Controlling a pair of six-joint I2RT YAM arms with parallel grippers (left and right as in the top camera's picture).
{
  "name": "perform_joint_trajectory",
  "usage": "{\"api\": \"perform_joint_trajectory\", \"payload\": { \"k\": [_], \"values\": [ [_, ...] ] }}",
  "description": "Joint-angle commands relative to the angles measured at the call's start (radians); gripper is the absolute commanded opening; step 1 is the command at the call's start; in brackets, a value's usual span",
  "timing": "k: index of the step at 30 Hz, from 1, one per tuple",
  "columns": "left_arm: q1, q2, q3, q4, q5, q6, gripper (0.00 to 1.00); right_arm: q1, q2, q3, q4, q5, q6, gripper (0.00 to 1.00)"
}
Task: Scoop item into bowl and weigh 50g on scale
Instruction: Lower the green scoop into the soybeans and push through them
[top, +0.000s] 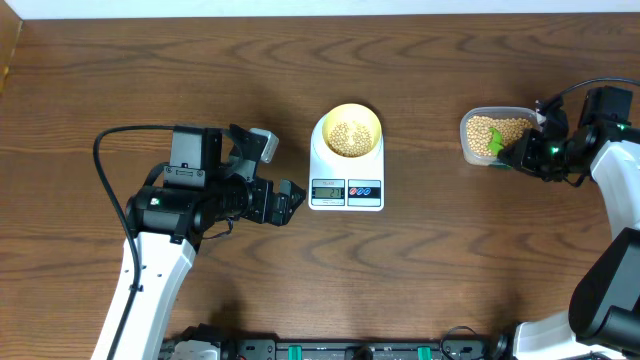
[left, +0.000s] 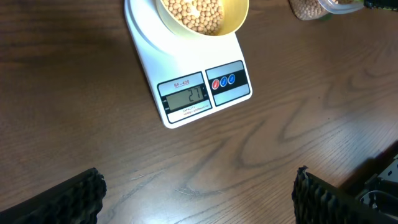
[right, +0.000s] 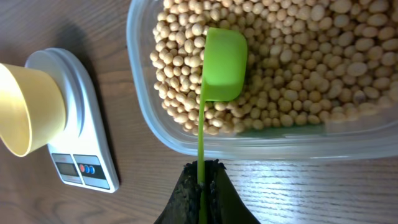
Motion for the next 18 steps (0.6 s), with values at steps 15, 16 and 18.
{"api": "perform_joint_trajectory", "payload": {
  "k": [15,16,18],
  "values": [
    [-0.002,0.000,0.002,-0.002,0.016,0.018,0.98,-0.079,0.007,-0.049,0.022,-0.160,-0.039,0.01],
    [-0.002,0.000,0.002,-0.002,0.016,0.018,0.98,-0.085,0.007,-0.053,0.022,-0.162,-0.042,0.01],
    [-0.002,0.000,0.002,-0.002,0.016,0.018,0.98,-0.095,0.007,-0.067,0.033,-0.166,-0.042,0.01]
  ]
}}
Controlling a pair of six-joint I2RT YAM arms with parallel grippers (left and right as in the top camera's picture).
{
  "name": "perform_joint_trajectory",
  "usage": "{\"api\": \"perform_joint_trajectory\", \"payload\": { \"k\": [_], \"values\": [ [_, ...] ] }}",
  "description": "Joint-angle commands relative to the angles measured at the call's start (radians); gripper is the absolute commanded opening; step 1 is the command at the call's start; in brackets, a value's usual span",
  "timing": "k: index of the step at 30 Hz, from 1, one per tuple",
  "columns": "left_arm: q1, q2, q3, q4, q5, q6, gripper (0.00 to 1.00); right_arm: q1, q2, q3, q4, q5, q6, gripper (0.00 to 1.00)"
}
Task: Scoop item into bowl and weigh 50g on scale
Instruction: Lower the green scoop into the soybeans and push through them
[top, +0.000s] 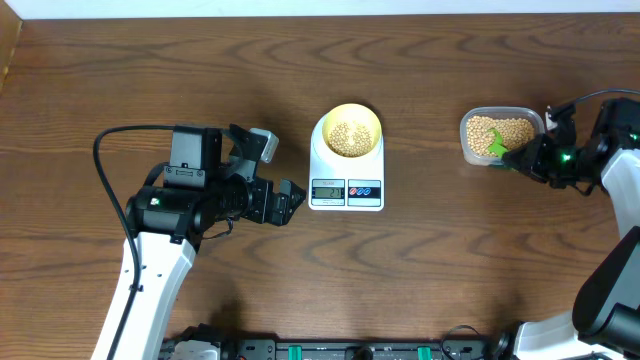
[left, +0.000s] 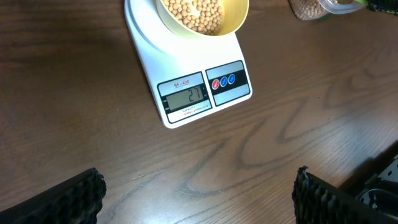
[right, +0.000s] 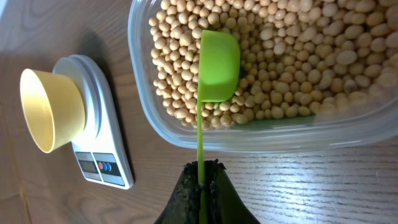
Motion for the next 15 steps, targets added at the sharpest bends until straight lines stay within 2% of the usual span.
{"api": "perform_joint_trajectory", "payload": {
  "k": [1,11,15],
  "values": [
    [-0.002,0.000,0.002,-0.002,0.016,0.018,0.98,-0.021,0.007,-0.030,0.018,-0.062,-0.027,0.01],
    [-0.002,0.000,0.002,-0.002,0.016,0.017,0.98,-0.087,0.007,-0.071,0.085,-0.240,-0.027,0.01],
    [-0.002,0.000,0.002,-0.002,0.016,0.017,0.98,-0.111,0.007,-0.071,0.082,-0.243,-0.027,0.01]
  ]
}}
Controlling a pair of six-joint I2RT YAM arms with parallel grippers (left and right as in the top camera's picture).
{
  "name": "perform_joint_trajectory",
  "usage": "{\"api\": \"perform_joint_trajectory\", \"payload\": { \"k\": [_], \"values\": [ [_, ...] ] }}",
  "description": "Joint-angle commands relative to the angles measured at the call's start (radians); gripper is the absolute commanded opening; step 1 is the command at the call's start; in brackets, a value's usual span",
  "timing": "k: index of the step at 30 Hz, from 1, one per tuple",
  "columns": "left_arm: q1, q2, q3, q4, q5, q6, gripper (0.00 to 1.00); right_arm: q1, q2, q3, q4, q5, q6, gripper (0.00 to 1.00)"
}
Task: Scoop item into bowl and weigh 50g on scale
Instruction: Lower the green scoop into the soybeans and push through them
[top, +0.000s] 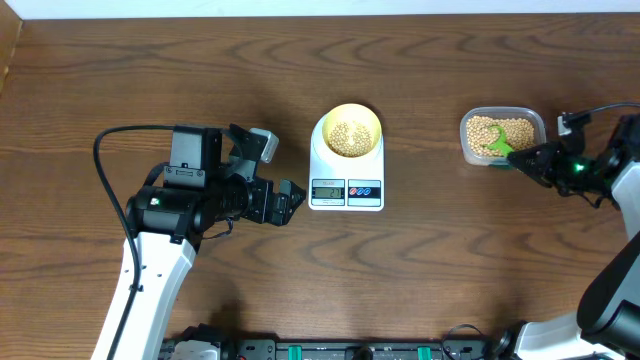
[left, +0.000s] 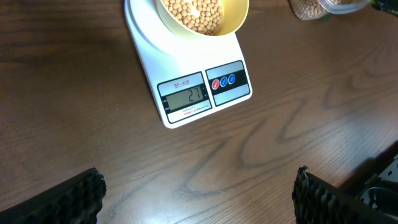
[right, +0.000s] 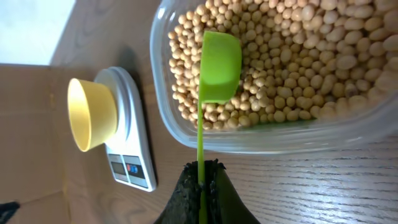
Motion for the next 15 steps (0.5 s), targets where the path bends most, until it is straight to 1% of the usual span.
{"api": "perform_joint_trajectory", "payload": {
  "k": [1,15],
  "values": [
    [-0.002,0.000,0.002,-0.002,0.016,0.018,0.98,-0.022,0.007,-0.003,0.002,-0.061,-0.015,0.01],
    [-0.002,0.000,0.002,-0.002,0.016,0.017,0.98,-0.056,0.007,-0.010,-0.006,-0.154,-0.015,0.01]
  ]
}}
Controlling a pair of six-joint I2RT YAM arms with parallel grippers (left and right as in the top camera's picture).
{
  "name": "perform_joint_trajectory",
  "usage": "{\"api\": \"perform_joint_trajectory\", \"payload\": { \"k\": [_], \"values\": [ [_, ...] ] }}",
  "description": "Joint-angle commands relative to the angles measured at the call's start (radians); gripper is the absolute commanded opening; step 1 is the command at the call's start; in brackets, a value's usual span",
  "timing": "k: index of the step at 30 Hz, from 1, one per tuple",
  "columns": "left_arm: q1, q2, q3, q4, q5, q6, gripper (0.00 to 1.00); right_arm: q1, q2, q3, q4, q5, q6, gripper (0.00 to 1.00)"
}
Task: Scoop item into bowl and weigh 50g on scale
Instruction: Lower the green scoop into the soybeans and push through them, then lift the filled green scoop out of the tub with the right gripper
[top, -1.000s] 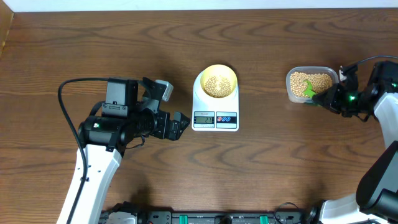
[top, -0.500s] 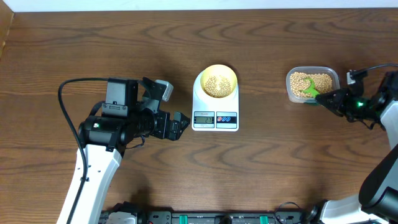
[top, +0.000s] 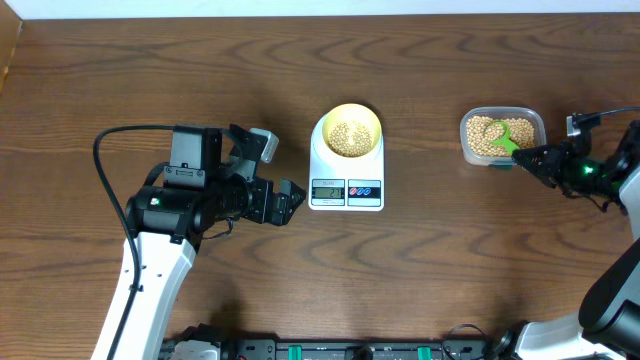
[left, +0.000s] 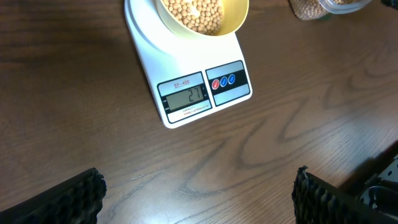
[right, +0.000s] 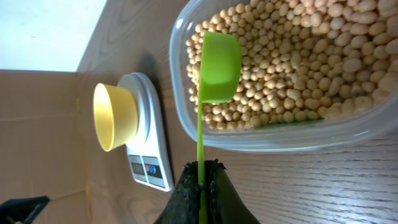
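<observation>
A yellow bowl (top: 347, 131) part-filled with soybeans rests on the white scale (top: 346, 190), whose display (left: 186, 94) reads 21. At the right a clear tub (top: 503, 137) holds soybeans (right: 298, 56). My right gripper (right: 200, 177) is shut on the handle of a green scoop (right: 219, 57), whose cup sits over the beans at the tub's near-left part, its back facing the camera. My left gripper (left: 199, 193) stands open above bare wood in front of the scale, holding nothing.
A black cable loops from the left arm (top: 165, 205) at the left of the table. The right arm (top: 605, 175) reaches in from the right edge. A strip of hardware (top: 330, 350) lines the front edge.
My right gripper has drawn slightly right and tilted, with the scoop's cup a little farther back over the beans. The left gripper and the scale's reading are unchanged.
The scoop stayed in my right gripper over the bean tub throughout, cup among the beans at the tub's left side. The right wrist moved rightward and tilted from one moment to the following, bringing more of the scale into its view. The scale read 21 throughout; the left arm stayed still.
</observation>
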Motion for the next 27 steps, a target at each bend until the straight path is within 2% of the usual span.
{"api": "perform_joint_trajectory", "payload": {
  "k": [1,15,27],
  "values": [
    [-0.002,0.000,0.002,-0.002,0.016,0.018,0.98,-0.021,0.007,-0.007,-0.001,-0.063,-0.014,0.01],
    [-0.002,0.000,0.002,-0.002,0.016,0.018,0.98,-0.141,0.007,-0.007,-0.025,-0.222,-0.016,0.01],
    [-0.002,0.000,0.002,-0.002,0.016,0.018,0.98,-0.146,0.007,-0.007,-0.032,-0.383,-0.015,0.01]
  ]
}}
